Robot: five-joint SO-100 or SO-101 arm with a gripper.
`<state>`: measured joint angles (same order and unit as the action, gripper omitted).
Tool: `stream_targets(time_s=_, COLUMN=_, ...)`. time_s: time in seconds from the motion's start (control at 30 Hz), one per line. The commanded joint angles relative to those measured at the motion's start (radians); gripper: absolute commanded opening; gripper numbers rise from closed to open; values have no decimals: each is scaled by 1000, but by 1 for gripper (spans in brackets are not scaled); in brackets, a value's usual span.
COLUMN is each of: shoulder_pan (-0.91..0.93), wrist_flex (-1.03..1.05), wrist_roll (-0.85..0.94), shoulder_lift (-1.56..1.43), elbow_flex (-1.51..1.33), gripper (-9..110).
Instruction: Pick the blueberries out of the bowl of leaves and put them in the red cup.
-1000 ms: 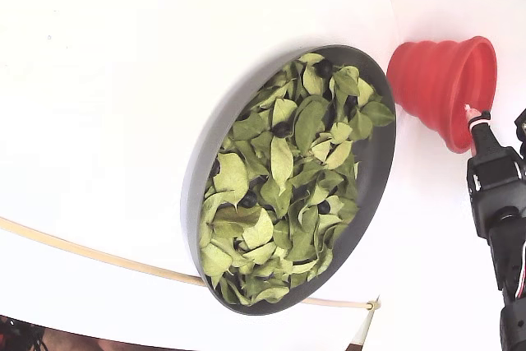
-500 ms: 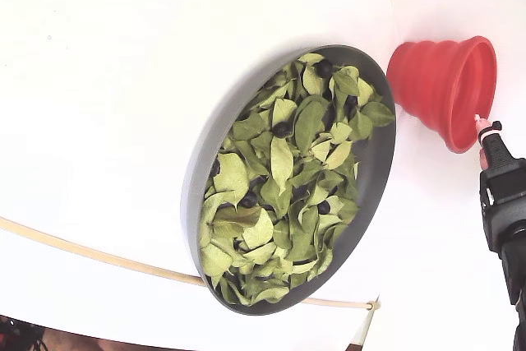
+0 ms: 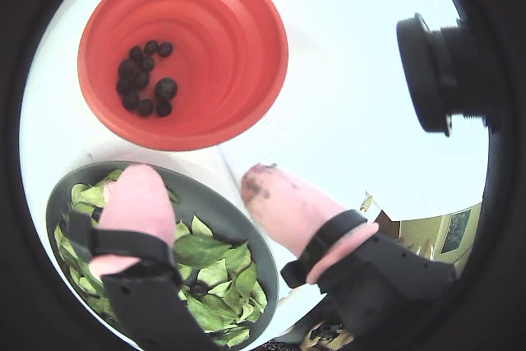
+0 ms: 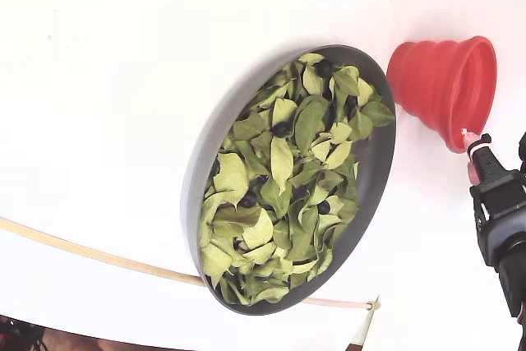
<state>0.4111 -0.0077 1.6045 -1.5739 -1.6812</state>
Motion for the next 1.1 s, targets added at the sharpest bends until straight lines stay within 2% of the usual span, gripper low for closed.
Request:
stream_targets(time_s=0.0, shoulder_pan=21, wrist_flex=17, wrist_roll=14, shoulder_lift=-161, elbow_flex=12, gripper=18)
stream_targets(time_s=1.07, shoulder_pan=5, wrist_flex=137, wrist_roll=-5, shoulder_lift=-279, elbow_flex=-149, gripper=18)
